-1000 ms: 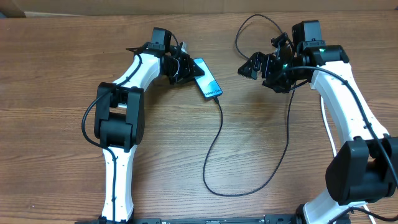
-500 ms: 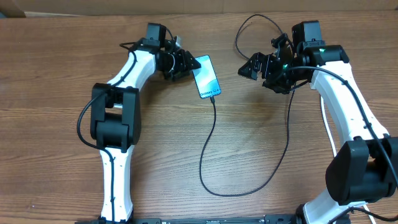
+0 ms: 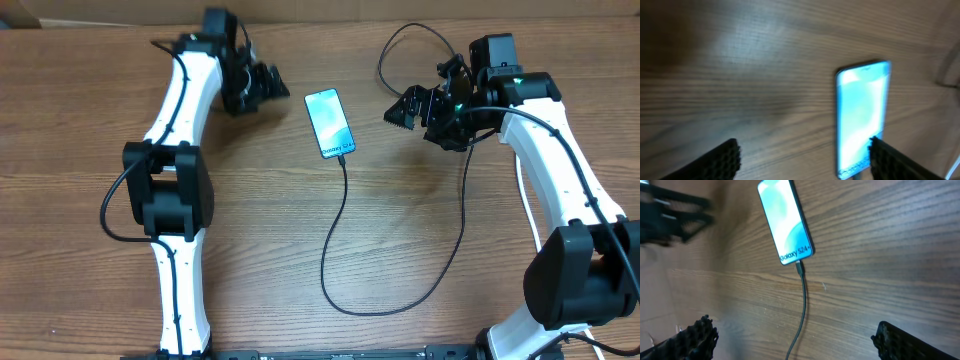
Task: Plug charger to phone and switch on socket
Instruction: 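Lift the left arm away and move the right gripper toward the power strip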
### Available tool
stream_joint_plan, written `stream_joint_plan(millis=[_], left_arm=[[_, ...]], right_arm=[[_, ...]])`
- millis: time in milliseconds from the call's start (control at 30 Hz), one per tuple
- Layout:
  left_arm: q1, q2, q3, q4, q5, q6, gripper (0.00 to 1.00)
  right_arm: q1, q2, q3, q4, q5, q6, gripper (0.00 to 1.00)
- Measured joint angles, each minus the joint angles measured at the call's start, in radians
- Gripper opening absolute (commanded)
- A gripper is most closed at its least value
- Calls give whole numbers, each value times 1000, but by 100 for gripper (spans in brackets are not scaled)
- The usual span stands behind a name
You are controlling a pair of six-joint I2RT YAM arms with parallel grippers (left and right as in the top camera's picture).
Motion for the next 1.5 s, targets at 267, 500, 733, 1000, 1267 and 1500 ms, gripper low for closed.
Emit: stream_joint_plan(millis=[267, 500, 733, 1000, 1267, 1500], left_arm=[[31, -118, 267, -157, -32, 40, 91], [50, -430, 303, -300, -123, 58, 96], [49, -644, 311, -423, -165, 74, 96], [49, -790, 310, -599, -224, 73, 96], [49, -993, 129, -606, -297, 60, 98], [49, -1236, -312, -447, -413, -12, 97]], right_arm=[[0, -29, 0, -53, 64, 0, 100], [0, -231, 0, -102, 190, 0, 100], [0, -381, 3, -163, 245, 0, 100], [0, -419, 4, -246, 331, 3, 100], [-50, -419, 4, -192, 480, 129, 100], [-233, -419, 4, -92, 518, 195, 100]])
